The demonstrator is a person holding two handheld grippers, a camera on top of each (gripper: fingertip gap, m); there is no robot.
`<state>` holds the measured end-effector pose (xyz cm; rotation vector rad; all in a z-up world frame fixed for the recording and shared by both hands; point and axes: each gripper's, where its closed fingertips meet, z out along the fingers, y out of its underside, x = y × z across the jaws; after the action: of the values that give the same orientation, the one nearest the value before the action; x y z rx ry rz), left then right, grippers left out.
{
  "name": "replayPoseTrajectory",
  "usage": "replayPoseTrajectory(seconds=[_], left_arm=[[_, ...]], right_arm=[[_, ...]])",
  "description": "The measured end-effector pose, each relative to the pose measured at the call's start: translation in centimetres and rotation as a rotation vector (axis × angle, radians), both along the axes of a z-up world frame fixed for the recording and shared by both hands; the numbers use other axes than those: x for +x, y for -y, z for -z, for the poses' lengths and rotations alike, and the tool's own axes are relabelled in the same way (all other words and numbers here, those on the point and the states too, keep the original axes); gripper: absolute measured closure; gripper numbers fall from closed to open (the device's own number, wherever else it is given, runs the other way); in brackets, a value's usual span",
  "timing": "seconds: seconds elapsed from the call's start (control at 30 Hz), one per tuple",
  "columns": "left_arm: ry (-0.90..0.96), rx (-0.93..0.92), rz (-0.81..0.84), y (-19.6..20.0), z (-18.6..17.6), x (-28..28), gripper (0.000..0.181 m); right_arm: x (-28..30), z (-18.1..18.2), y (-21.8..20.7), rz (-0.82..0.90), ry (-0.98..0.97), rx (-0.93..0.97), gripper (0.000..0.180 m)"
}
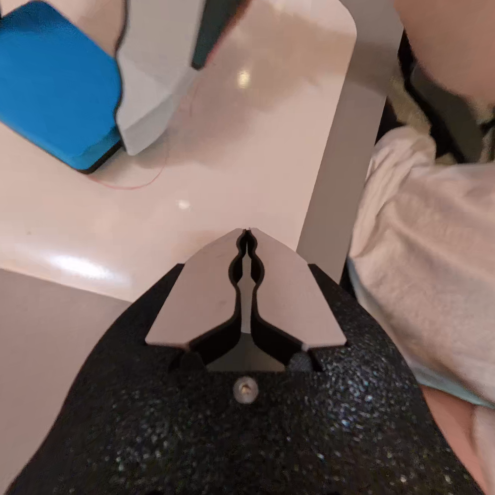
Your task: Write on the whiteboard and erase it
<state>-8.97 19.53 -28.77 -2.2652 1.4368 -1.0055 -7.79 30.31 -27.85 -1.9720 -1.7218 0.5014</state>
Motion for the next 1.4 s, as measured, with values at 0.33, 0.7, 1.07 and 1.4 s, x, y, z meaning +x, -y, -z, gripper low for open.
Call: replayPoseTrajectory(seconds=[0.33, 0.7, 1.07, 1.4], left_arm=[[0.02, -0.167, -0.129, -0.1, -0.1, -0.3, 0.181], [0.017, -0.143, -0.145, -0.4, 0.0, 0.0, 0.181], [0.014, -0.122, -0.156, -0.6, 0.0, 0.4, 0.181], [0.012, -0.101, -0.154, -0.9, 0.0, 1.0, 0.181]], right_arm=[[-0.6, 1.1, 1.9, -0.095, 0.053, -0.017, 0.125], [-0.3, 1.1, 4.3, -0.179, 0.065, 0.008, 0.125], [2.2, 1.1, 3.5, -0.137, 0.09, -0.005, 0.125], [-0.6, 1.1, 0.6, -0.025, 0.012, -0.039, 0.125]])
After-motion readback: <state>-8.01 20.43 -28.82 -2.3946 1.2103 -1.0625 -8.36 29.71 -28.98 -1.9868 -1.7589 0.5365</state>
